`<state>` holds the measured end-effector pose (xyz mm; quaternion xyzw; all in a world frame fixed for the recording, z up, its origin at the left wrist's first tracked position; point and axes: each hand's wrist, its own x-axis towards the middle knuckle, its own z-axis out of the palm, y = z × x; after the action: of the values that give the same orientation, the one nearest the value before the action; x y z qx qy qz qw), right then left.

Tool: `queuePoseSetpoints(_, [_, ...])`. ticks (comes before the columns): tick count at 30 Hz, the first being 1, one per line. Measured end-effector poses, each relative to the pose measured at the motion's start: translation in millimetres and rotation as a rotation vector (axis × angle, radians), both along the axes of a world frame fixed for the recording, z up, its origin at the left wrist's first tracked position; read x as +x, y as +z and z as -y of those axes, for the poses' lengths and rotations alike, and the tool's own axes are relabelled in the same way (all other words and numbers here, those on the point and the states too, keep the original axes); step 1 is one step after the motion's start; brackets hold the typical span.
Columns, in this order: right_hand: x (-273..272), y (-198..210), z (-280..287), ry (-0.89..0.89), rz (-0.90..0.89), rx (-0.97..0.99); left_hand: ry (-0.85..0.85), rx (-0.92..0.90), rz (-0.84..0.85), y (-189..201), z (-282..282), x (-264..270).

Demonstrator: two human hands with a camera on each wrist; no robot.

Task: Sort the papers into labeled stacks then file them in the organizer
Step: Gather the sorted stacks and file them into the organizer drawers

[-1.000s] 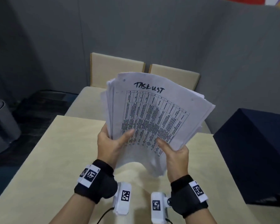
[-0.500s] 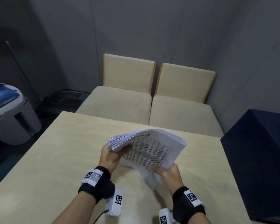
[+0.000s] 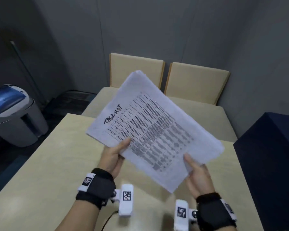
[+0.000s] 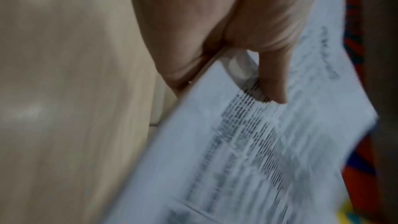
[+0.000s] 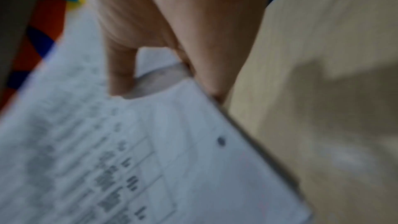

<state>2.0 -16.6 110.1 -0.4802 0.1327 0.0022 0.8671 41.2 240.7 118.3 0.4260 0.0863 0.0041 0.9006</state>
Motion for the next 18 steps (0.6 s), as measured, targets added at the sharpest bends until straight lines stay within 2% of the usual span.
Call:
queuePoseSetpoints(2, [7.2, 27.4, 7.7, -0.036, 0.087, -0.1, 0.116, 0.102, 0.046, 10.9, -33.3, 12.9])
queuePoseSetpoints(3, [9.1, 37.4, 11.6, -0.049, 0.132, -0.152, 0.119, 0.181, 0.071, 18.3, -50.8, 18.4])
queuePoseSetpoints(6, [13.3, 55.8, 15.4, -0.044, 0.229, -0.333, 0.0, 0.517, 0.13, 34.8, -72.8, 29.1])
queuePoseSetpoints(8, [14.8, 52.4, 12.2, -0.03, 0.241, -0.409, -0.012, 0.634, 0.145, 33.8, -63.4, 28.9])
queuePoseSetpoints(12, [8.9, 5.4, 11.9, 0.0, 0.125, -0.567, 0.114, 0.574, 0.037, -16.6, -50.3, 10.3])
queuePoseSetpoints(14, [-0.9, -23.5, 14.7, 0.002, 0.055, -0.587, 0.105, 0.575, -0.027, -44.3, -46.1, -5.0])
queuePoseSetpoints(18, [-4.0, -40.7, 26.1, -0.035, 0.079, -0.694, 0.139, 0.577, -0.106, -51.7, -28.8, -17.0])
